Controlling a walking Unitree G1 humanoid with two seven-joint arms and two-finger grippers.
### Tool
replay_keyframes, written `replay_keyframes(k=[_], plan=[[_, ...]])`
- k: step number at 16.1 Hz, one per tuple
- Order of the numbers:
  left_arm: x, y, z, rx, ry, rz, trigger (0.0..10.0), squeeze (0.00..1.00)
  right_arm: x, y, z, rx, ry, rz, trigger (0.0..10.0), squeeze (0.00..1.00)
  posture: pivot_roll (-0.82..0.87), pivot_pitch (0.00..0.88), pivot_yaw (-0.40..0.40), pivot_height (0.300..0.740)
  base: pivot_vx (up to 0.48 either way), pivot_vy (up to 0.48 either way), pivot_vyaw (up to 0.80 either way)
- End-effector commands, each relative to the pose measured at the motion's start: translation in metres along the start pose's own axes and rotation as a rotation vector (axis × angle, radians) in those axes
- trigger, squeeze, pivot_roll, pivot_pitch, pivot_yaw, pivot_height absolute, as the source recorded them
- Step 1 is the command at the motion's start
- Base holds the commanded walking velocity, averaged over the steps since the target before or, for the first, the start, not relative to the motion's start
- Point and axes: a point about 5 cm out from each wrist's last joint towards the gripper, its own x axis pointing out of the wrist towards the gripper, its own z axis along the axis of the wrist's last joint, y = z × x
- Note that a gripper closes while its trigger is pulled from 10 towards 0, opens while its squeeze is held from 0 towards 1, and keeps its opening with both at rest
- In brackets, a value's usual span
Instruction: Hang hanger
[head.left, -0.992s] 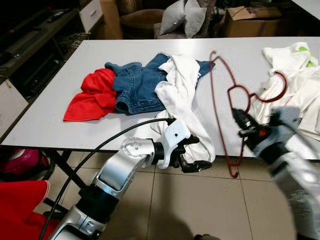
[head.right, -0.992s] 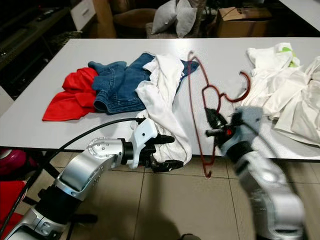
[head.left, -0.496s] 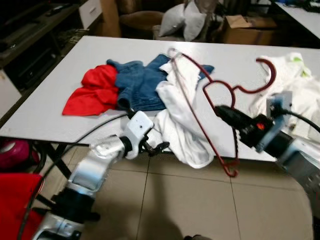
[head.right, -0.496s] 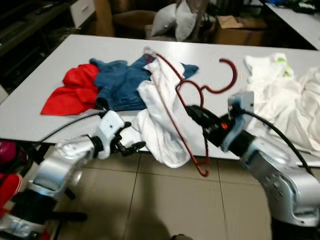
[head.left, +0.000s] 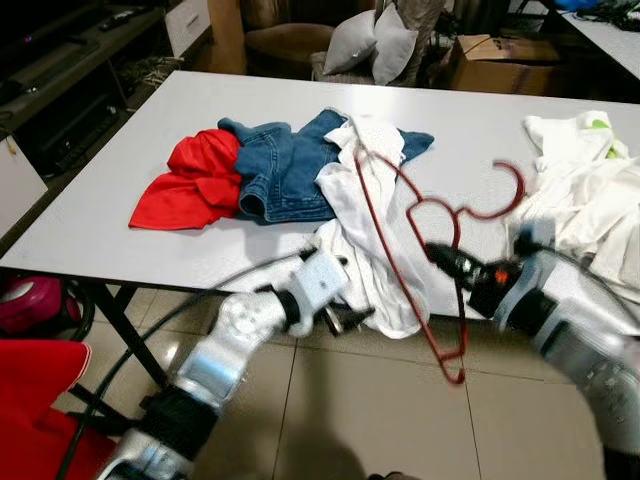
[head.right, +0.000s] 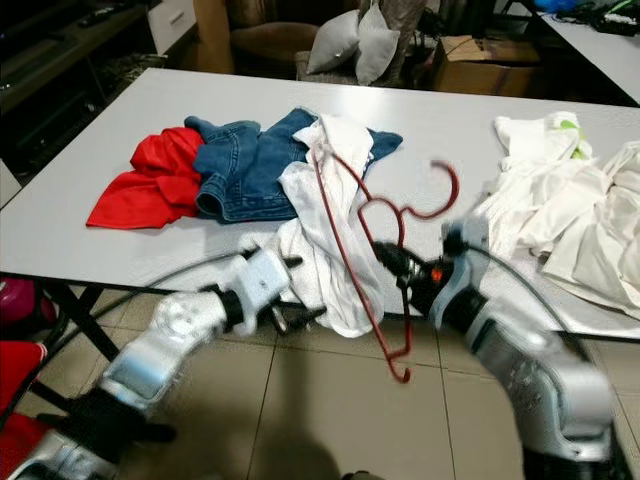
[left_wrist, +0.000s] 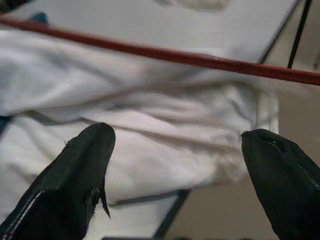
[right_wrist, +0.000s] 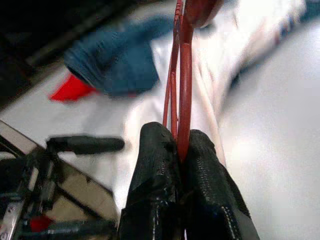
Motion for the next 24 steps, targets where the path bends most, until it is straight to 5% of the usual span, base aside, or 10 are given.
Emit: replay_keyframes(k=[1,6,13,16,20,22,24], plan=[[0.006,0.0,-0.001,0.039,0.021,-0.005,10.0,0.0,0.0,-0.007,-0.008,0.013,0.048,-0.049,10.0,0.0,-0.05,0.0,0.024,0.74,0.0,0.0,0.0],[0.022,-0.006,-0.021,0.067,0.115,-0.024,10.0,0.0,-0.009,-0.034,-0.012,0.052,0.083,-0.204,10.0,0.0,-0.05,0.0,0.018,0.74,0.0,0.0,0.0],[0.006,0.026,-0.038,0.104,0.186,0.107,10.0,0.0,-0.029,-0.06,0.006,0.032,-0.001,-0.362,10.0,0.0,-0.05,0.0,0.014,0.74,0.0,0.0,0.0],[0.001,0.032,-0.032,0.084,0.129,0.122,10.0,0.0,-0.031,-0.051,0.025,0.049,-0.116,-0.276,10.0,0.0,-0.05,0.0,0.013,0.74,0.0,0.0,0.0],[-0.002,0.034,-0.026,0.103,0.088,0.127,10.0,0.0,-0.017,-0.019,0.047,0.093,-0.228,-0.017,10.0,0.0,-0.05,0.0,0.027,0.74,0.0,0.0,0.0],[-0.004,0.031,-0.025,0.106,0.081,0.115,10.0,0.0,-0.009,-0.005,0.046,0.126,-0.212,0.082,10.0,0.0,-0.04,0.0,0.022,0.74,0.0,0.0,0.0],[-0.004,0.029,-0.026,0.107,0.084,0.107,10.0,0.0,0.011,0.008,0.025,0.155,-0.062,0.156,10.0,0.0,-0.03,0.0,0.017,0.74,0.0,0.0,0.0]])
